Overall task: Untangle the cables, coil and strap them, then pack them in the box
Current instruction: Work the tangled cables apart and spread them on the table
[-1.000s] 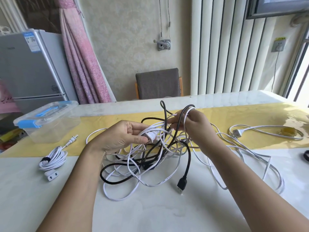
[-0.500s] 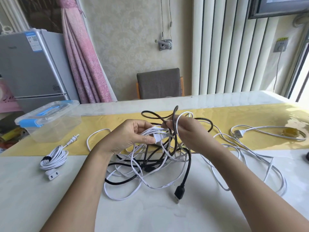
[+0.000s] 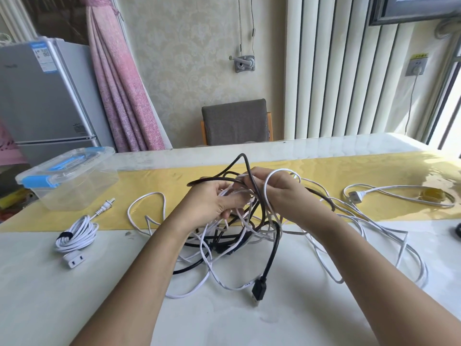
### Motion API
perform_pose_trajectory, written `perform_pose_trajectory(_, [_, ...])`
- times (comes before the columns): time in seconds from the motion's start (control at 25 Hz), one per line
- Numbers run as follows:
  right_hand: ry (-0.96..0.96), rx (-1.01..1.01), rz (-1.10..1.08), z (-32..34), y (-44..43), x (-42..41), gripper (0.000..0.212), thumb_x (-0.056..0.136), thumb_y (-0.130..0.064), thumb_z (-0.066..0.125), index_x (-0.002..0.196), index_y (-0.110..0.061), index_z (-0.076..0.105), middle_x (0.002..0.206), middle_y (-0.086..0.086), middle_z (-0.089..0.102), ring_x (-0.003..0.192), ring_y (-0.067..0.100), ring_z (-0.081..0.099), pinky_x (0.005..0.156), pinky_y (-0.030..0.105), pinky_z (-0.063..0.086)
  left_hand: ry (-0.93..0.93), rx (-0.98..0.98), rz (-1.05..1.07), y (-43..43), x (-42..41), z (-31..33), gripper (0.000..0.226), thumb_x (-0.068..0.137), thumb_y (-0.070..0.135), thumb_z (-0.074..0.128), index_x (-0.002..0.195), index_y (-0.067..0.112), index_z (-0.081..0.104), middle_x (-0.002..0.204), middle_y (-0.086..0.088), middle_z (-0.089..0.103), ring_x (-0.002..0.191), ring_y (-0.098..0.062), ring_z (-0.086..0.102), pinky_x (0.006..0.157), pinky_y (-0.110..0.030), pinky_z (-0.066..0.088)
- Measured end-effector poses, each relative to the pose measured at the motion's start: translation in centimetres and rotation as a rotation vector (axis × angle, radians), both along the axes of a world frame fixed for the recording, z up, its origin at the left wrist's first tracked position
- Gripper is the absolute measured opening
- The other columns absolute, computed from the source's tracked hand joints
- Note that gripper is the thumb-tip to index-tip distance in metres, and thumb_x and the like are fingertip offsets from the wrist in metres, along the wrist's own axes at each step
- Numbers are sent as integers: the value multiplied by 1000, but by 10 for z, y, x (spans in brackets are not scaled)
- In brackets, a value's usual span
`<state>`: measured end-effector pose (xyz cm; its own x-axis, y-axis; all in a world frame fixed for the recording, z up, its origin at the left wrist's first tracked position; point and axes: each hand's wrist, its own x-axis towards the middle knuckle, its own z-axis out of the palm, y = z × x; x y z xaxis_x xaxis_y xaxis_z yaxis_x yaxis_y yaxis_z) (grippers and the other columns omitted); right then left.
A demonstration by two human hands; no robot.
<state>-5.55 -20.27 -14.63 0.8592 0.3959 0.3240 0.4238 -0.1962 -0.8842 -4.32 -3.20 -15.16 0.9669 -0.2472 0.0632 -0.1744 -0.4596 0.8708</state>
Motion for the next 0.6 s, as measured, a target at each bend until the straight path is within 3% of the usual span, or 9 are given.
perform_pose_trajectory(0.08, [-4, 32, -46, 3, -1, -3, 26, 100, -19, 45, 87, -13, 67, 50, -18, 50, 46, -1, 42, 46, 6, 30, 34, -97, -17, 3, 2, 0, 35, 75, 40, 77, 92, 11, 66, 70, -1, 71, 47, -7, 43, 43, -16, 31])
perform_pose_trajectory(0.16, [34, 122, -71, 5, -3, -6, 26, 101, -16, 44, 83, -11, 63, 48, -17, 51, 42, -2, 42, 43, 8, 30, 183, -264, -212, 13, 2, 1, 50, 64, 46, 83, 92, 9, 64, 75, -2, 69, 53, -7, 48, 43, -14, 35])
perform_pose_trajectory(0.24, [69, 163, -68, 5, -4, -6, 27, 101, -17, 43, 83, -4, 58, 58, -9, 58, 46, -2, 44, 45, 11, 32, 355, -361, -343, 21, 1, 5, 55, 61, 37, 84, 99, 6, 61, 79, -6, 64, 58, -8, 54, 47, -15, 43])
perform_pose_trajectory(0.32, [90, 156, -50, 2, -4, -4, 29, 101, -21, 43, 83, -3, 57, 74, 9, 63, 52, 3, 46, 47, 14, 34, 369, -286, -282, 21, 0, 4, 40, 68, 28, 77, 97, 7, 59, 70, -3, 59, 50, -7, 51, 44, -16, 42])
perform_pose_trajectory(0.44, [86, 78, -87, -1, -2, -3, 29, 101, -23, 45, 82, -11, 63, 71, 0, 65, 48, 0, 43, 47, 13, 35, 54, 100, -50, 9, 0, 1, 26, 82, 29, 72, 83, 6, 61, 56, 2, 48, 41, -8, 35, 40, -20, 25])
perform_pose_trajectory(0.52, [35, -3, -165, -1, -2, -1, 28, 100, -24, 48, 89, -8, 68, 58, -11, 59, 50, -1, 44, 49, 12, 35, -241, 333, 138, 4, 0, -1, 22, 80, 30, 73, 72, 13, 62, 54, 5, 49, 47, -10, 40, 47, -27, 28])
perform_pose_trajectory(0.6, [-55, -46, -282, -2, -3, 3, 26, 98, -23, 50, 86, -10, 71, 63, -3, 61, 59, 2, 48, 57, 19, 38, -418, 299, 343, 8, -1, 6, 19, 75, 29, 77, 72, 18, 62, 62, 4, 56, 56, -14, 50, 51, -27, 35])
